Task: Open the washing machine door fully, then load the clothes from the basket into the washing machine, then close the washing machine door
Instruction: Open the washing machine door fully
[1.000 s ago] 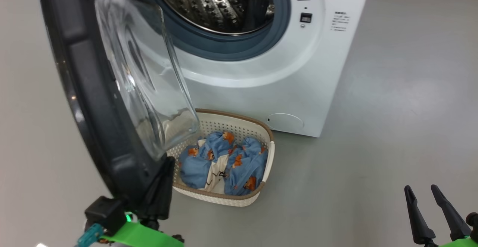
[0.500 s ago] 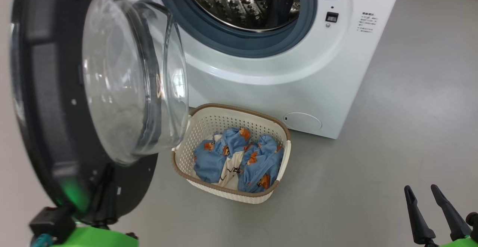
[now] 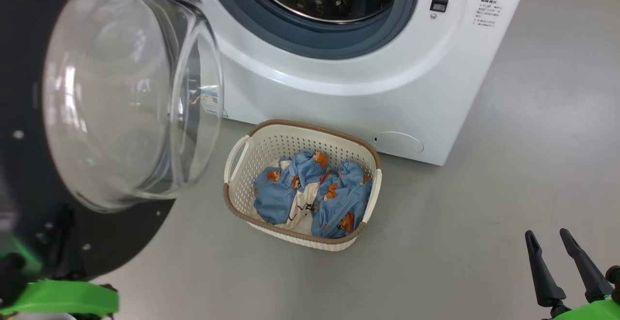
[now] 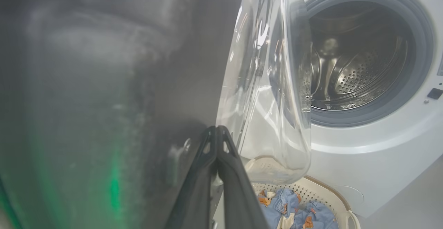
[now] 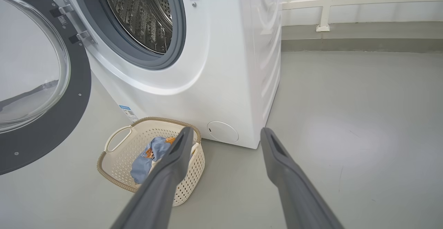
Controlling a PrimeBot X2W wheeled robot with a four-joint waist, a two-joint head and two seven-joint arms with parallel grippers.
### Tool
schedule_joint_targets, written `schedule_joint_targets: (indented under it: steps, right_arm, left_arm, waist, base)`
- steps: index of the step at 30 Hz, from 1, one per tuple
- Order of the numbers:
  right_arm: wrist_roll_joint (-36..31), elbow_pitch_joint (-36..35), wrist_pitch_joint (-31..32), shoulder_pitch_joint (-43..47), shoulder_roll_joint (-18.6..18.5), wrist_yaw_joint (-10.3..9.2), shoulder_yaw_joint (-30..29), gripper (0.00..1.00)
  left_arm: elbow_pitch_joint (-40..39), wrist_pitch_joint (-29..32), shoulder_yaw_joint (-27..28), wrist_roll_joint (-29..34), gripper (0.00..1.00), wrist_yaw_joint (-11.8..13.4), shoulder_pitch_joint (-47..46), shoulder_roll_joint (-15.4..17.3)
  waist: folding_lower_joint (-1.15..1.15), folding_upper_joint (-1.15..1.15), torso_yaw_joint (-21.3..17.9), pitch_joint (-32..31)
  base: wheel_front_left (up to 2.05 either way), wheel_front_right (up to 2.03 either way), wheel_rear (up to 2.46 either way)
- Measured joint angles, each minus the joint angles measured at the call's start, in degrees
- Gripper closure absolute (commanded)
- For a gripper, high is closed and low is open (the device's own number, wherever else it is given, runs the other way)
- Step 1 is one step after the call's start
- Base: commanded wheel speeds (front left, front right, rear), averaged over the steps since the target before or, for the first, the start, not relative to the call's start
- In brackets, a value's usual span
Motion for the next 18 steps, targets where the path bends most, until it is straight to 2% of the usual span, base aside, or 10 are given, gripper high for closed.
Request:
schedule_joint_targets:
  steps: [12,18]
  right_arm:
    - [-0.1,-0.4,0.0,-0.9,-0.6,0.00,-0.2,0.00]
    - [-0.2,-0.5,0.0,-2.0,-0.6,0.00,-0.1,0.00]
  left_arm:
    - [6.1,-0.1,8.1,-0.1,1.00,-0.8,-5.0,1.6]
    - [8.9,-0.1,12.8,1.8,1.00,-1.9,-7.3,1.8]
  waist:
    - [0.00,0.00,-0.3,2.8]
    - [0.00,0.00,-0.5,4.0]
  base:
    - [0.00,0.00,0.00]
    - [0.00,0.00,0.00]
